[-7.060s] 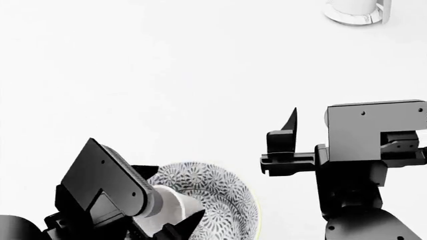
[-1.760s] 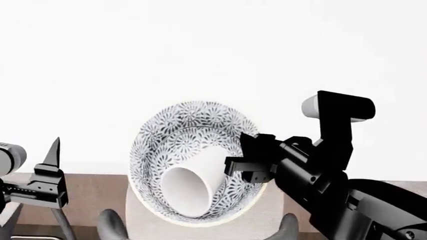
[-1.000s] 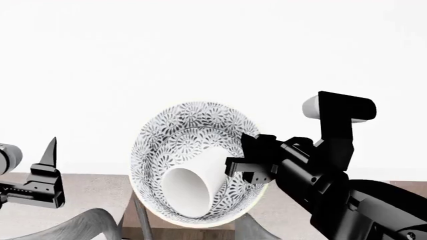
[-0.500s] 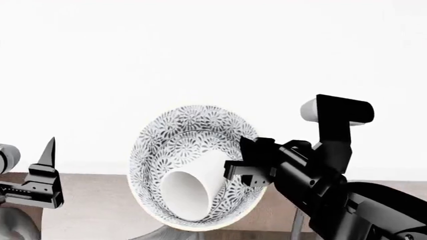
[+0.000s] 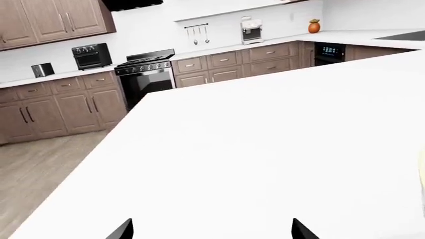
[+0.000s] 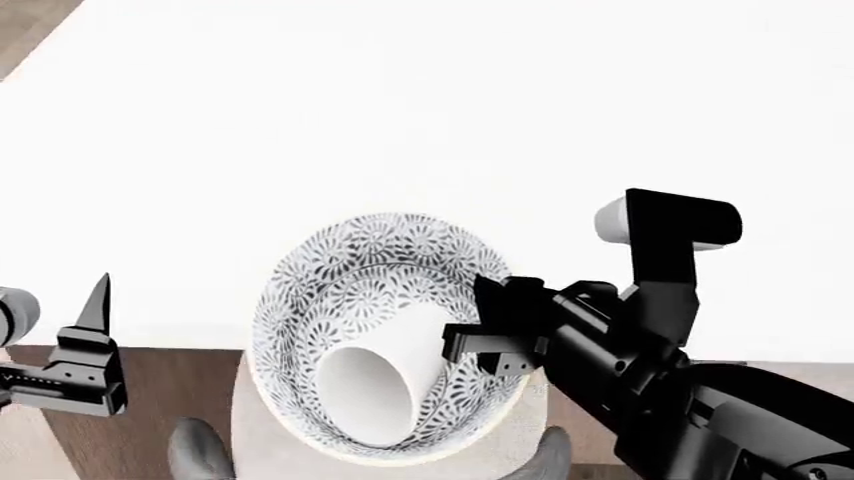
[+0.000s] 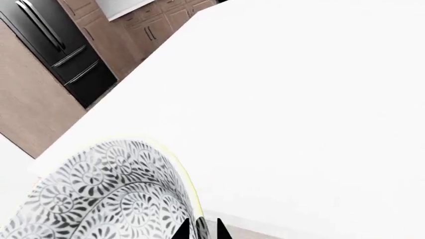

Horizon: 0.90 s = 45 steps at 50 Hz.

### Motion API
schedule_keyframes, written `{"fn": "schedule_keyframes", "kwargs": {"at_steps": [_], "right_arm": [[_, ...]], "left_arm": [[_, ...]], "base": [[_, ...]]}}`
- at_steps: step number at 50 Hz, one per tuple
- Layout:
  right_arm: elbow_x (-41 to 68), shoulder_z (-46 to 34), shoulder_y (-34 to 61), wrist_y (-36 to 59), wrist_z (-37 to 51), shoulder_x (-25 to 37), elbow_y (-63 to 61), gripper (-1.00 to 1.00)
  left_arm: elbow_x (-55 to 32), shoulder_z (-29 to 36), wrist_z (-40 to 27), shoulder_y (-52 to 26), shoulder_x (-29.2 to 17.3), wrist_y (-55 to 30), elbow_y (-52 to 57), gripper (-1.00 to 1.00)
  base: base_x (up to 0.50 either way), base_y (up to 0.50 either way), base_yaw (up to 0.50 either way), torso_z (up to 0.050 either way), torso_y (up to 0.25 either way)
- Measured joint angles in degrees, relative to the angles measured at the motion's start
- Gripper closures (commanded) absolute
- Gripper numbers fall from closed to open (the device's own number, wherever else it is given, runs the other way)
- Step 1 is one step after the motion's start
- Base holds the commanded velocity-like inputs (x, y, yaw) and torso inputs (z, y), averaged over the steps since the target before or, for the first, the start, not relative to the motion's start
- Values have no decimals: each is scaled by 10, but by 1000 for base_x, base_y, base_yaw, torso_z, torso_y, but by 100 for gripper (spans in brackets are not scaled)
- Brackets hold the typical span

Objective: Place the cup inside the bowl on the dining table and move the bowl to any counter.

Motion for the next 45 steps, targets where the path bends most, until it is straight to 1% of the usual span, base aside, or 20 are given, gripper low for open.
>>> {"fn": "schedule_keyframes", "kwargs": {"at_steps": [45], "right_arm": [[-2,-8,-5,-7,2,2,0,100]], "left_arm": [[1,-5,2,7,-7,3,4,-100]], "base": [[0,500,0,0,0]]}}
